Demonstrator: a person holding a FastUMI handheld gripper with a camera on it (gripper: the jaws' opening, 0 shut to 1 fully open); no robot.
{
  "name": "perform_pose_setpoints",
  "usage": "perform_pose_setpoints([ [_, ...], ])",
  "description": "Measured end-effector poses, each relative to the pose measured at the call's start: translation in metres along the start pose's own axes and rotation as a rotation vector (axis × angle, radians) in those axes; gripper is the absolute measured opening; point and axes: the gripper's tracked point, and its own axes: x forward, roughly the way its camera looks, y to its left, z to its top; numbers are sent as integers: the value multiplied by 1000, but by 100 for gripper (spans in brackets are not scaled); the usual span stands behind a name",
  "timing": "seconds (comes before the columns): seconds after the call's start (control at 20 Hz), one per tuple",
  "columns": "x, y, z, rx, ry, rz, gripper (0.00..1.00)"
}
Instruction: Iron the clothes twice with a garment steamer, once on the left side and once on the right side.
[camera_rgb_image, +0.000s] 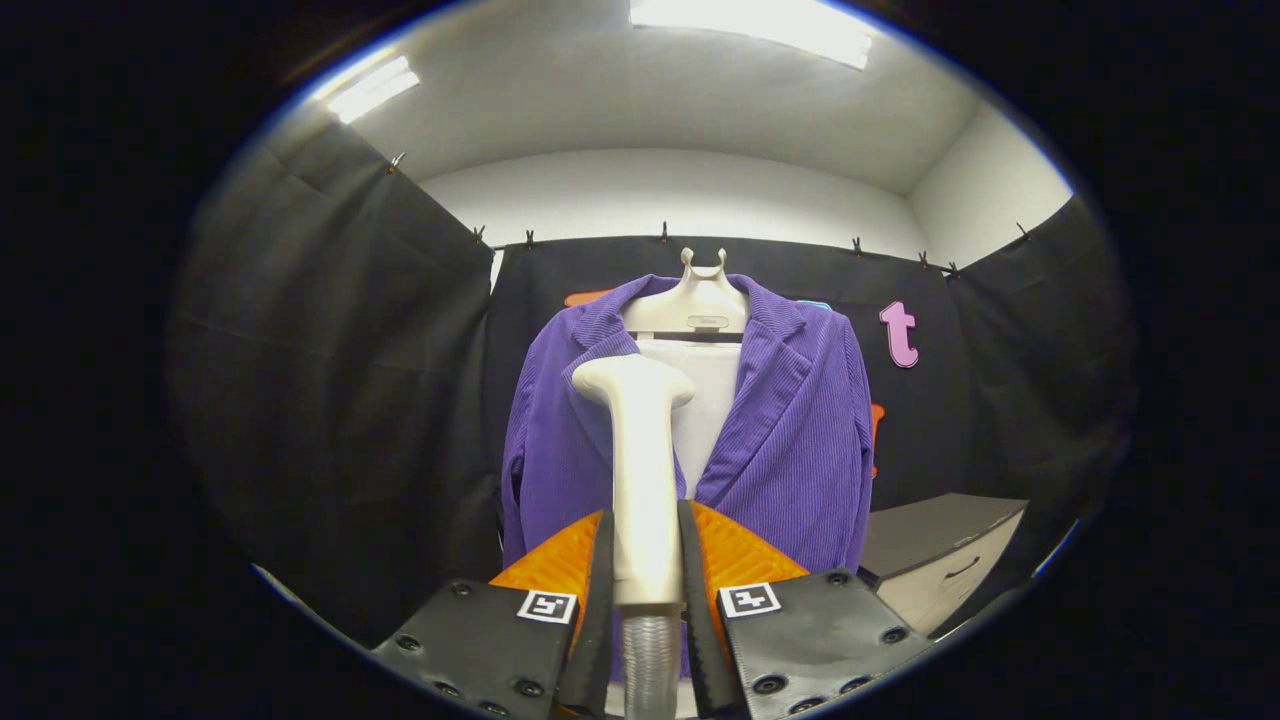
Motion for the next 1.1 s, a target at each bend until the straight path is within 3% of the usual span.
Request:
perform_pose_setpoints([
  [0.7,13,4,-18,-68,13,9,39],
  [1.1,-5,7,-58,-96,84,38,39],
])
